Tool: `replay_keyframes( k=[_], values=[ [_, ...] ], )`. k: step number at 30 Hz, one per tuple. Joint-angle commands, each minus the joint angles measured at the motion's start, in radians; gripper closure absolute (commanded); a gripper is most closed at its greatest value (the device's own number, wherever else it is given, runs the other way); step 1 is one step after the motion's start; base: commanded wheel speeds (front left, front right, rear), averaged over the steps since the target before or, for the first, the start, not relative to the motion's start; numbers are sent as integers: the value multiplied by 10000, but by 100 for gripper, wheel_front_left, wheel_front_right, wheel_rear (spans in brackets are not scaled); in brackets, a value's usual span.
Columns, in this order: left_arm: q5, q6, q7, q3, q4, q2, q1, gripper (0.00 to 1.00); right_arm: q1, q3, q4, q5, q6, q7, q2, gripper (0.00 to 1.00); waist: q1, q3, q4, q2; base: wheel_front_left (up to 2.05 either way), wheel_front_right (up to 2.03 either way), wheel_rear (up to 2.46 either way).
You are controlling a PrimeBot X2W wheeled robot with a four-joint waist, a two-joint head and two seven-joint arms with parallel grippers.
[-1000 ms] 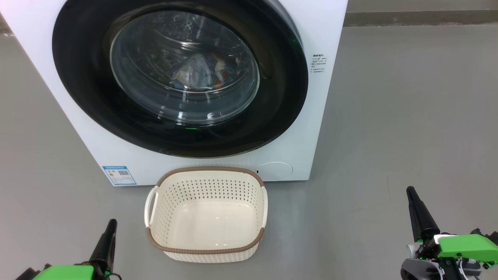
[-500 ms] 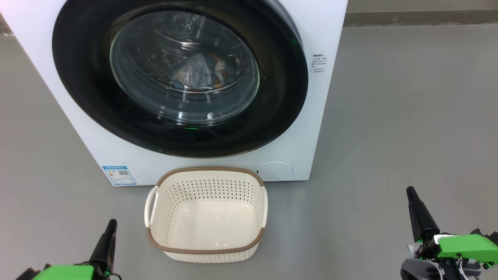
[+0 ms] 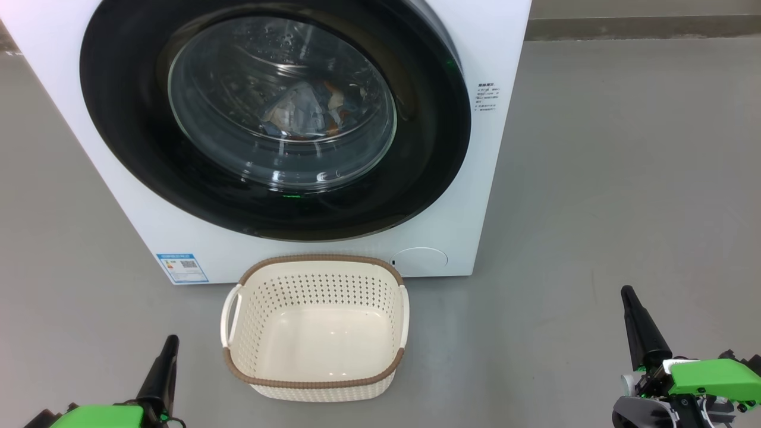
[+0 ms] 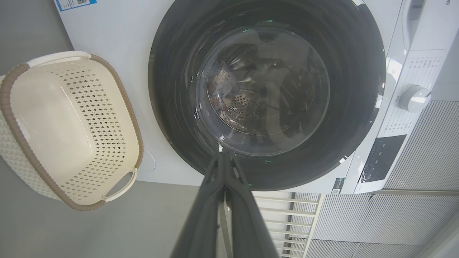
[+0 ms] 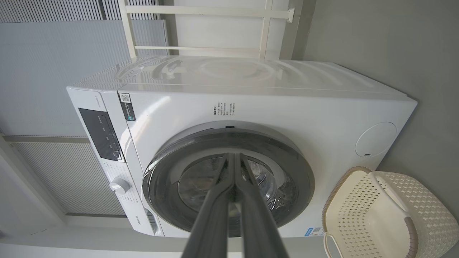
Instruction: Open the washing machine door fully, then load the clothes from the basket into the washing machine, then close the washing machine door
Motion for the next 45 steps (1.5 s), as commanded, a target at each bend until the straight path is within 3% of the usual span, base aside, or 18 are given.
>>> replay_keyframes(
  k=[1, 45],
  values=[
    [-79, -94, 31, 342, -179, 128, -483, 100, -5, 214, -298, 24, 16, 86, -15, 100, 0, 0, 0, 0, 0, 0, 0],
    [-79, -96, 31, 342, -178, 127, -483, 100, -5, 212, -298, 23, 16, 87, -14, 100, 0, 0, 0, 0, 0, 0, 0]
  ],
)
